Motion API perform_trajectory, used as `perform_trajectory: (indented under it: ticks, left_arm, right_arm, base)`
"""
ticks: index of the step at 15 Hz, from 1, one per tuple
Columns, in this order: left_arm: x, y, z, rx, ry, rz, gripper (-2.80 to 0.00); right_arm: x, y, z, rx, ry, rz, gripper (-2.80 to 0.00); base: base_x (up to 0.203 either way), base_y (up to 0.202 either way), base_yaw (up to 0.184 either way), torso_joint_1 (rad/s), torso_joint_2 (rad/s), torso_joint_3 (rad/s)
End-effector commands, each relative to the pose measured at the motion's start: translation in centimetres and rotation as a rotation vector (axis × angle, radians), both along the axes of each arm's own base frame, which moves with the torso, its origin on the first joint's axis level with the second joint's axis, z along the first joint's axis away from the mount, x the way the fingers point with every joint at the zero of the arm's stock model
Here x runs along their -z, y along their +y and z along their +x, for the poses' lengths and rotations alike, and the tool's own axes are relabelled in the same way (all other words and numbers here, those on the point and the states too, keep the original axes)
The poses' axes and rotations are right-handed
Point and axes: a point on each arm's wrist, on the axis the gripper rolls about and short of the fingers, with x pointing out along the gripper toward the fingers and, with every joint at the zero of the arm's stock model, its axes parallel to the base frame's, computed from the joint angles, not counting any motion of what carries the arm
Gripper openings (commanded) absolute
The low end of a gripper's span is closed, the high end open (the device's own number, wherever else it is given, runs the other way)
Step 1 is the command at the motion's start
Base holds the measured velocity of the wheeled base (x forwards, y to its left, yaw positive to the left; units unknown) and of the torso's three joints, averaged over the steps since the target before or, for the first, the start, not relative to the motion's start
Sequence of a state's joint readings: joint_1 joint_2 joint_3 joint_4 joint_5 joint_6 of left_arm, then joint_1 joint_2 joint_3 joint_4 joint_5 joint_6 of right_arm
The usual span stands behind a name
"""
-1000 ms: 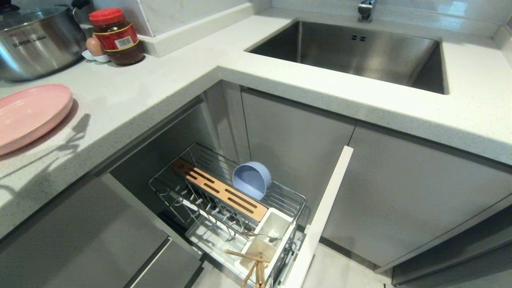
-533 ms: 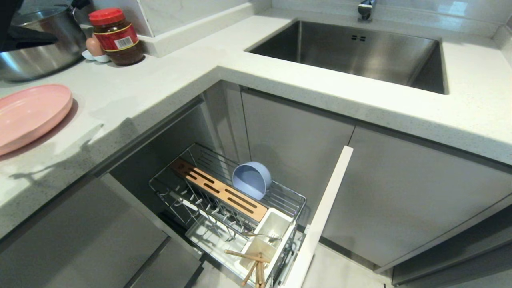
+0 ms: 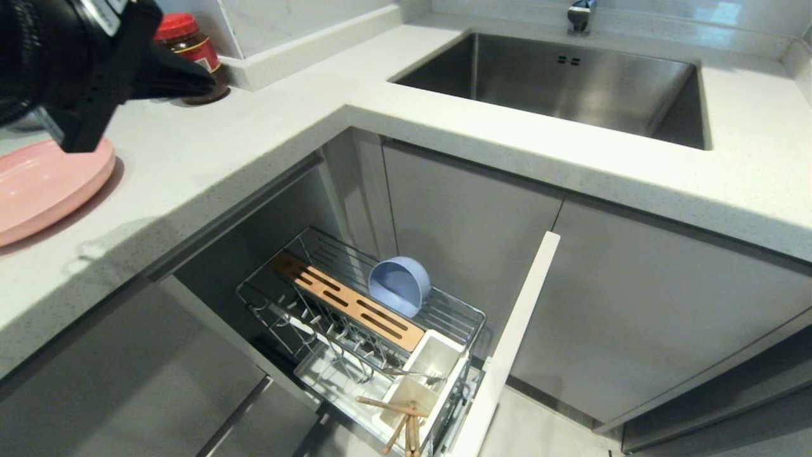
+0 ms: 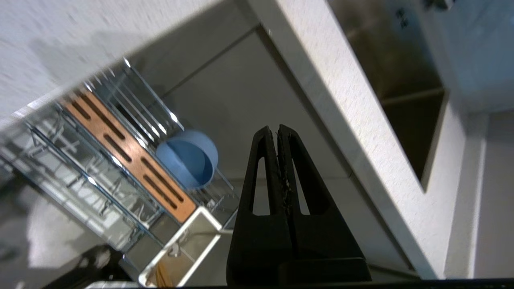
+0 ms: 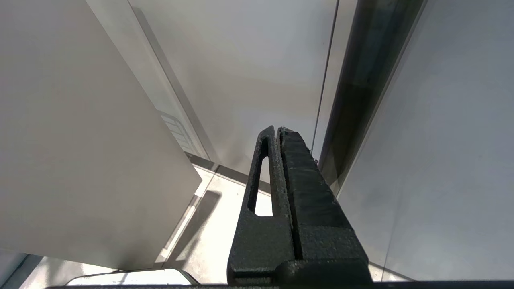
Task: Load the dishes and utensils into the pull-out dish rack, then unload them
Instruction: Take the bowl out of the cupboard
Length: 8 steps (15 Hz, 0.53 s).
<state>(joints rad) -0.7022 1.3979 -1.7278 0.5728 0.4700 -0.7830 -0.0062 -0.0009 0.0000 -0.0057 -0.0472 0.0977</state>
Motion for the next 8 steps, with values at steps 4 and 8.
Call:
perform_trajectory:
  ticks: [4,8]
  left_arm:
    - [4.4,-4.4,4.2,0.008,0.161,0.083,-2.8]
    - [8.5,-7.3,7.7,-0.019,0.286,0.131,-2.8]
  right_arm:
    - [0.0,0.0,0.0,0.0,-0.003,0.001,-2.8]
    - [0.0,0.0,0.0,0.0,-0.003,0.001,-2.8]
  base:
    - [0.0,0.0,0.0,0.0,0.0,0.0]
    - [0.0,0.0,0.0,0.0,0.0,0.0]
